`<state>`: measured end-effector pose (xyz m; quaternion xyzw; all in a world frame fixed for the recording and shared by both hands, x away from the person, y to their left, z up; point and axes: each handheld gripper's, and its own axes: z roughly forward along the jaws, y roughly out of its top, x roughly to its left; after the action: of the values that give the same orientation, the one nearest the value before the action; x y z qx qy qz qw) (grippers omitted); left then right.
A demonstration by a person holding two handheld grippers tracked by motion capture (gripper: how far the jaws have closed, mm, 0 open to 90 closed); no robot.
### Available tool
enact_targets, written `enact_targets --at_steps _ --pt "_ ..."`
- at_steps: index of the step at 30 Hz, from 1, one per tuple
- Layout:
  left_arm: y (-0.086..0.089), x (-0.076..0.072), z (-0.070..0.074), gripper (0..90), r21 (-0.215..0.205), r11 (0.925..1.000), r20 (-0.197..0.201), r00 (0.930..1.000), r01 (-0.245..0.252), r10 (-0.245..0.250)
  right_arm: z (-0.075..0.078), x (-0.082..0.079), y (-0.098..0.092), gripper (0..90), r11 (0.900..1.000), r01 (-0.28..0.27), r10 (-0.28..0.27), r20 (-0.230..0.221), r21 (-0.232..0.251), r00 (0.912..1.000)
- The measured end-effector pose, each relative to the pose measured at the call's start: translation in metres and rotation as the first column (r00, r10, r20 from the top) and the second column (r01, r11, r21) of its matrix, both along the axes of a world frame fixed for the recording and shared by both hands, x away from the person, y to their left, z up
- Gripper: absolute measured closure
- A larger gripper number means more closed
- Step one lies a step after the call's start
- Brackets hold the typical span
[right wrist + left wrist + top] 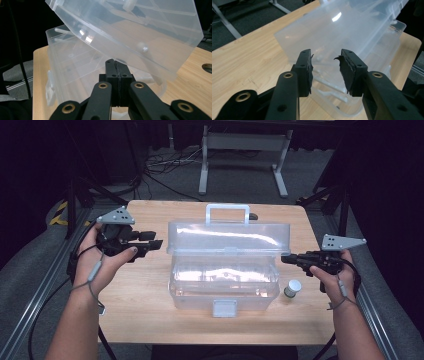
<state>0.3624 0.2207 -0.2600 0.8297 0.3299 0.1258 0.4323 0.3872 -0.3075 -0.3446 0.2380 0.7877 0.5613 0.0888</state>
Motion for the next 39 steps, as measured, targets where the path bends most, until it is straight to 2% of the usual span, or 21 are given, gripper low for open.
enact_targets --at_steps 5,8,13,14,15,17,25,27,31,35,37,39 --pt "0.005 -0.004 -0.016 67.3 -0.024 0.9996 -0.001 0.9998 -0.019 0.019 0.002 0.001 0.002 90.0 1.0 0.02 -0.02 0.013 0.0 0.9997" --pt "0.006 -0.005 -0.022 70.4 -0.023 0.9993 -0.005 0.9996 -0.029 0.029 0.003 0.001 0.002 90.0 1.0 0.028 -0.028 0.018 -0.002 0.9994" --pt "0.005 -0.007 -0.041 80.4 -0.07 0.9975 -0.035 0.9994 0.003 -0.006 0.006 0.002 0.004 90.0 0.999 0.052 -0.052 0.022 0.001 0.9984" --pt "0.005 -0.007 -0.041 84.2 -0.07 0.9975 -0.035 0.9994 0.003 -0.006 0.006 0.002 0.005 90.0 0.998 0.058 -0.058 0.02 0.003 0.9981" --pt "0.005 -0.007 -0.044 84.2 -0.072 0.9974 -0.042 0.9991 0.007 -0.01 0.006 0.002 0.005 90.0 0.998 0.058 -0.058 0.02 0.003 0.9981" --pt "0.003 -0.005 -0.047 87.8 -0.036 0.9993 -0.051 0.9986 0.014 -0.016 0.007 0.002 0.005 90.0 0.998 0.066 -0.066 0.02 0.004 0.9976" --pt "-0.008 -0.004 -0.053 89.9 -0.088 0.9955 -0.034 0.9987 0.036 -0.039 0.009 0.004 0.007 90.0 0.996 0.092 -0.092 0.027 0.02 0.9954" --pt "-0.014 -0.002 -0.055 89.9 -0.094 0.9941 -0.03 0.998 0.053 -0.056 0.009 0.005 0.008 90.0 0.995 0.09 -0.091 0.029 0.033 0.9954" --pt "-0.027 0.002 -0.058 89.9 -0.089 0.9938 -0.009 0.9977 0.067 -0.068 0.009 0.005 0.009 90.0 0.995 0.096 -0.097 0.037 0.024 0.9946" --pt "-0.033 0.006 -0.059 89.9 -0.092 0.9945 0.021 0.9986 0.05 -0.048 0.009 0.005 0.008 90.0 0.995 0.093 -0.094 0.036 0.031 0.9949" --pt "-0.033 0.007 -0.059 89.9 -0.084 0.9965 0.046 0.9989 0.006 -0.002 0.009 0.005 0.008 90.0 0.995 0.093 -0.094 0.035 0.03 0.995" --pt "-0.033 0.008 -0.06 89.9 -0.09 0.9959 0.063 0.9978 -0.016 0.021 0.008 0.005 0.008 90.0 0.996 0.089 -0.09 0.033 0.033 0.9954"
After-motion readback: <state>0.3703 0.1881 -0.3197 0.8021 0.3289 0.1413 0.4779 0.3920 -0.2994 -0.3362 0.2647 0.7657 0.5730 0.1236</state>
